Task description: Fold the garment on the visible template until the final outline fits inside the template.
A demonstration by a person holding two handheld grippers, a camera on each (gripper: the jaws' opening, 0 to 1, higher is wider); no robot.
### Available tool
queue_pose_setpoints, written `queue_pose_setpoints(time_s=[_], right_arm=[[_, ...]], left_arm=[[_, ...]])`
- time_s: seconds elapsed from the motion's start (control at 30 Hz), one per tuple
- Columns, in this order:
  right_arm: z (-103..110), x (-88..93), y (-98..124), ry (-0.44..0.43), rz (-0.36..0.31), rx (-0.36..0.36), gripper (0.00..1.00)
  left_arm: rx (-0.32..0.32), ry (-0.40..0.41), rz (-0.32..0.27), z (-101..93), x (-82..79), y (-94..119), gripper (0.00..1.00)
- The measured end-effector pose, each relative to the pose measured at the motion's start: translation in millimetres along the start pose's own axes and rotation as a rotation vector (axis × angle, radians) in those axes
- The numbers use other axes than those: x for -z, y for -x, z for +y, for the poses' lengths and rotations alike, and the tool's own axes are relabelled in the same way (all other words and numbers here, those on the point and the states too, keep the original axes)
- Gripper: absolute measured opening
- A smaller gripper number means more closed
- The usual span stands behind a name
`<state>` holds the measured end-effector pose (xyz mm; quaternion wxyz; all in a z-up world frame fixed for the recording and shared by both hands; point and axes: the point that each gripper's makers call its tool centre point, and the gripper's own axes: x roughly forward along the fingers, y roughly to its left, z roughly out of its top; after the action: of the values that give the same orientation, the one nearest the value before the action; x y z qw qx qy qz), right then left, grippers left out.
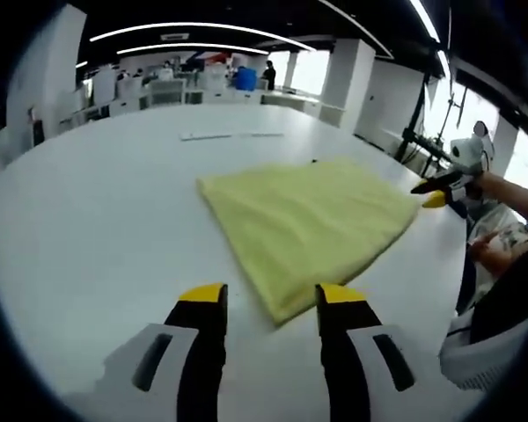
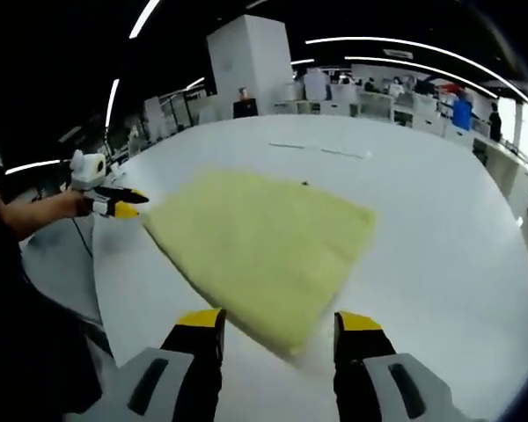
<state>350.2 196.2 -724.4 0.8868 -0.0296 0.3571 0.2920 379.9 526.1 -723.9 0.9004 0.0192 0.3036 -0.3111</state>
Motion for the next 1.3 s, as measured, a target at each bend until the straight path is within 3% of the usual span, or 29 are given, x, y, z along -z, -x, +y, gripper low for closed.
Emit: queue_pose_setpoints(time_s=[0.23,0.4,0.43,0.6,0.73,1.03,1.3], right_arm=[[21.9,-23.2,11.8,-0.059,-0.075,-0.034,0.70],[25.9,-34.8,20.9,-0.053,-0.103,-0.005,0.90],[26.6,-37.1,22.8,-0.060,-0.113,-0.002,0.92],[37.8,-47.5,33.4,-0.096,-0.166,-0.016,0.96],[41.2,-54.1,40.4,-0.108,-0.181,-0.014,0.99],[41.7,-58.2,46.7,-0.106,-0.193,0.008,0.99],[47.4,-54.8,45.5,-0.108,-0.174,0.000,0.99]], left_arm=[[0.001,-0.020,-0.070,-11.3,-24.0,14.9,0.63],[0.013,-0.016,-0.100,-21.7,-31.9,23.7,0.76],[0.013,0.016,-0.098,-23.0,-32.2,25.3,0.79],[0.038,0.050,-0.129,-32.6,-39.8,34.8,0.92],[0.011,0.042,-0.123,-29.7,-41.4,37.9,0.99],[-0.008,0.063,-0.146,-25.5,-51.0,45.1,0.99],[0.001,0.052,-0.128,-30.4,-47.9,46.6,0.99]])
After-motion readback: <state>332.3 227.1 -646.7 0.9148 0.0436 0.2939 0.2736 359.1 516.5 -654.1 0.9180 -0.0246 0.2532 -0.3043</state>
